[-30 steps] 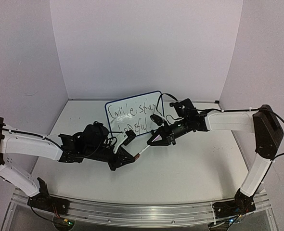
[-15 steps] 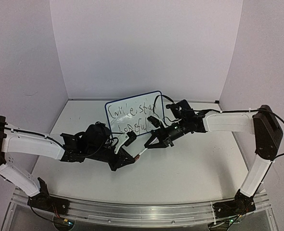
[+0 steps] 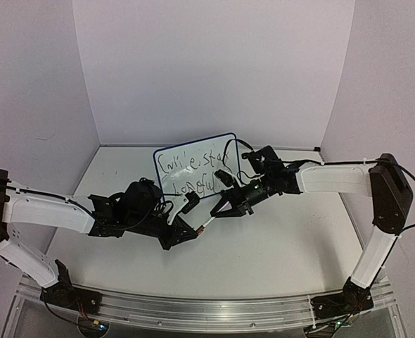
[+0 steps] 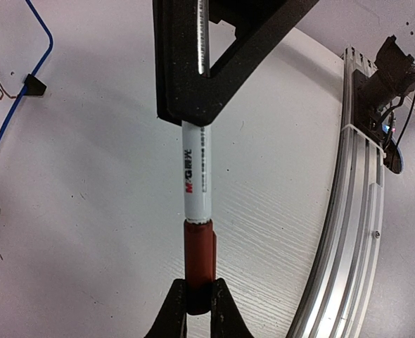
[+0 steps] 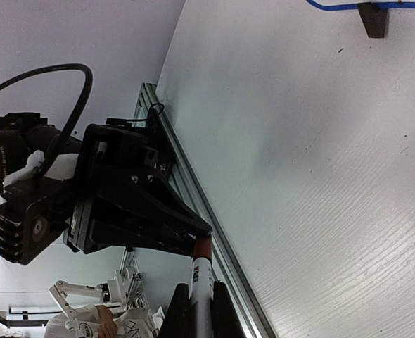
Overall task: Write a sentence on the whiteboard
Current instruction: Insert the whiteboard marker without the cap into the pen cap.
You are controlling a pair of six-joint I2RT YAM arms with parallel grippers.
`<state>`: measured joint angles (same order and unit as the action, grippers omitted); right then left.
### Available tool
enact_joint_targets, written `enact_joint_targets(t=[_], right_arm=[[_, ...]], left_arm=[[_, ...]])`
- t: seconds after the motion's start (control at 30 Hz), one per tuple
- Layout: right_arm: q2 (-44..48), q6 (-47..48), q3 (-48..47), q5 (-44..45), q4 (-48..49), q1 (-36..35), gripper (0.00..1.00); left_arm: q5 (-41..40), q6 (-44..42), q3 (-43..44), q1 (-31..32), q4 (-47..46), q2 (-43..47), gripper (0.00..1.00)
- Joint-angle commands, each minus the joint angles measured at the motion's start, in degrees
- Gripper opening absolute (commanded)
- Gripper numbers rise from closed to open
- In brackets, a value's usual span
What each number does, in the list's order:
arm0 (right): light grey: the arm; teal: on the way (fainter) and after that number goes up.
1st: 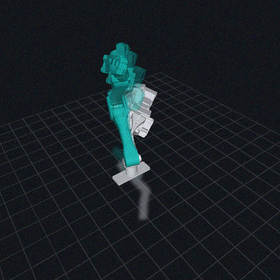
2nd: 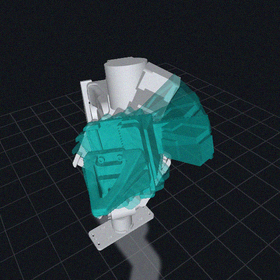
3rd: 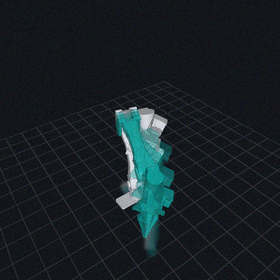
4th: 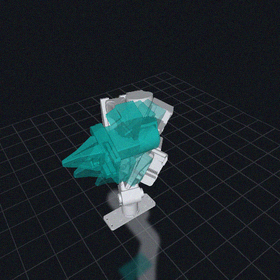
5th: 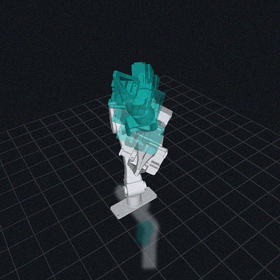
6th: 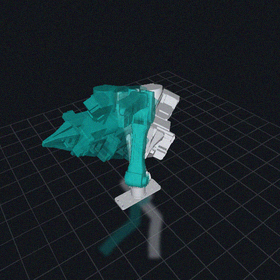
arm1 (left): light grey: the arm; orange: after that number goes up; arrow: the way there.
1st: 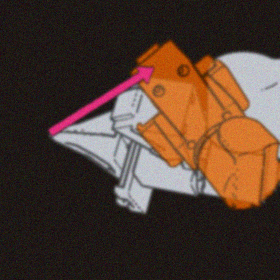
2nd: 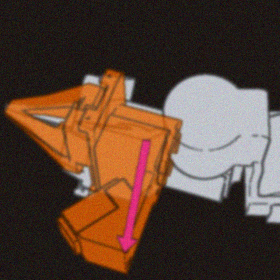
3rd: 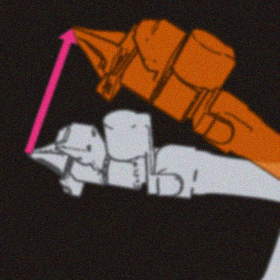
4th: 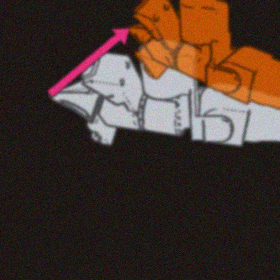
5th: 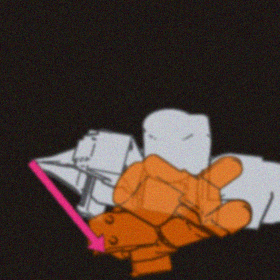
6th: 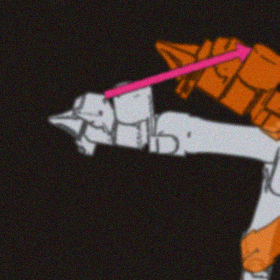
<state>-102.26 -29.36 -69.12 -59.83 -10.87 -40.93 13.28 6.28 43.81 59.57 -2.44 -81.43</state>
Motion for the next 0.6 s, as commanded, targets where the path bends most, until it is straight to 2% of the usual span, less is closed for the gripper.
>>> enact_joint_targets(t=[0.0, 0.57], right_arm=[[-1.5, 0.6, -2.0, -2.2, 0.2, -2.8, 0.00], [-1.9, 0.4, -1.7, -3.1, 0.4, -4.3, 0.00]], left_arm=[[-0.8, -0.6, 4.0, -0.1, -8.2, 0.3, 0.00], [1.0, -2.2, 4.6, -2.7, -13.0, 1.5, 0.00]])
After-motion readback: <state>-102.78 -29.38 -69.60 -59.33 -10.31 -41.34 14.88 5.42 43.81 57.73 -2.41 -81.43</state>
